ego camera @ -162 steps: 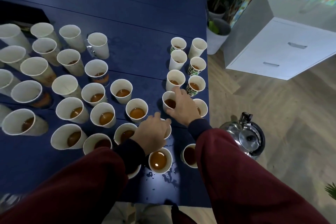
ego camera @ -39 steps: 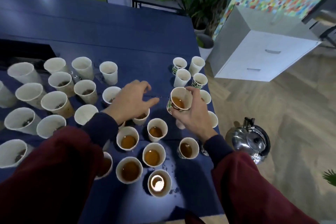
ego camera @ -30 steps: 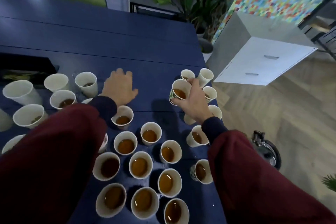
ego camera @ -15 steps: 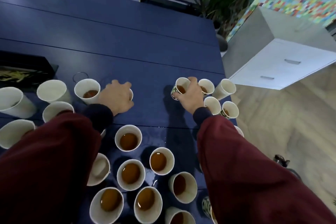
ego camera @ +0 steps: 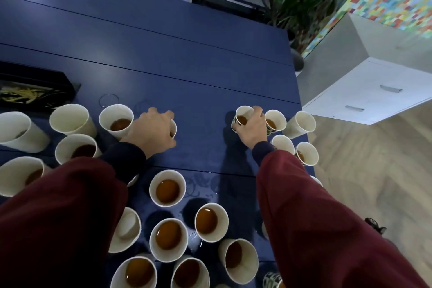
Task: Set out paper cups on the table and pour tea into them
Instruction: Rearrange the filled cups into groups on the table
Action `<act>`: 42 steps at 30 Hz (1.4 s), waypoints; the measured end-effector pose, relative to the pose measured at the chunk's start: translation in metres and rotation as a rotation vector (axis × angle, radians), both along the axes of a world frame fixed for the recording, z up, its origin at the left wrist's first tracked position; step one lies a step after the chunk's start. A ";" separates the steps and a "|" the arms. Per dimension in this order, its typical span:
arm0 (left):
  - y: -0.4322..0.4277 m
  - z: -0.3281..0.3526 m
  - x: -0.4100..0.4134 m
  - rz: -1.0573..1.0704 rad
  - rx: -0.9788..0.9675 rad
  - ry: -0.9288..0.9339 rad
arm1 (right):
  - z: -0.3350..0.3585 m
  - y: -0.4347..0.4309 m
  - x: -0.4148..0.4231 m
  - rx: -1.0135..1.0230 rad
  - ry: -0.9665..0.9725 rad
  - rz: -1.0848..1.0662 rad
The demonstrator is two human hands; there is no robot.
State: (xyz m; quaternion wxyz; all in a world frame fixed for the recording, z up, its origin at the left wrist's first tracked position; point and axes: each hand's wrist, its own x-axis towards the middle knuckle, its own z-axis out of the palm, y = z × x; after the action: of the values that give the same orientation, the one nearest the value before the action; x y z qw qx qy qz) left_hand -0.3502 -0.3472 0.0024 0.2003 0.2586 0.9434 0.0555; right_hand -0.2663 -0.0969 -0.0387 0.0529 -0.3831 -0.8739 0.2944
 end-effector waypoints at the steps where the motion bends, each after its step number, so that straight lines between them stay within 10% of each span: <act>1: 0.000 0.000 0.000 -0.003 -0.003 0.004 | 0.001 0.000 0.000 -0.009 -0.006 0.009; 13: 0.006 0.018 0.014 0.027 0.114 0.072 | 0.040 -0.030 0.038 -0.030 0.028 -0.040; 21: 0.035 0.068 0.060 -0.074 0.290 0.005 | 0.062 -0.095 0.087 -0.082 0.166 0.426; 37: 0.026 0.078 0.099 -0.081 0.520 -0.113 | 0.055 -0.082 0.119 -0.108 0.364 0.237; 42: -0.007 0.049 0.085 -0.021 0.229 -0.069 | 0.038 -0.070 0.114 -0.076 0.357 0.095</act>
State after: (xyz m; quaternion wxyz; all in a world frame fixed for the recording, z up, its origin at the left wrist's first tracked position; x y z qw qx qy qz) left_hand -0.2648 -0.3542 0.0516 0.2024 0.2874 0.9206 0.1699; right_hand -0.1519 -0.1673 -0.0007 0.1788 -0.2847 -0.8561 0.3925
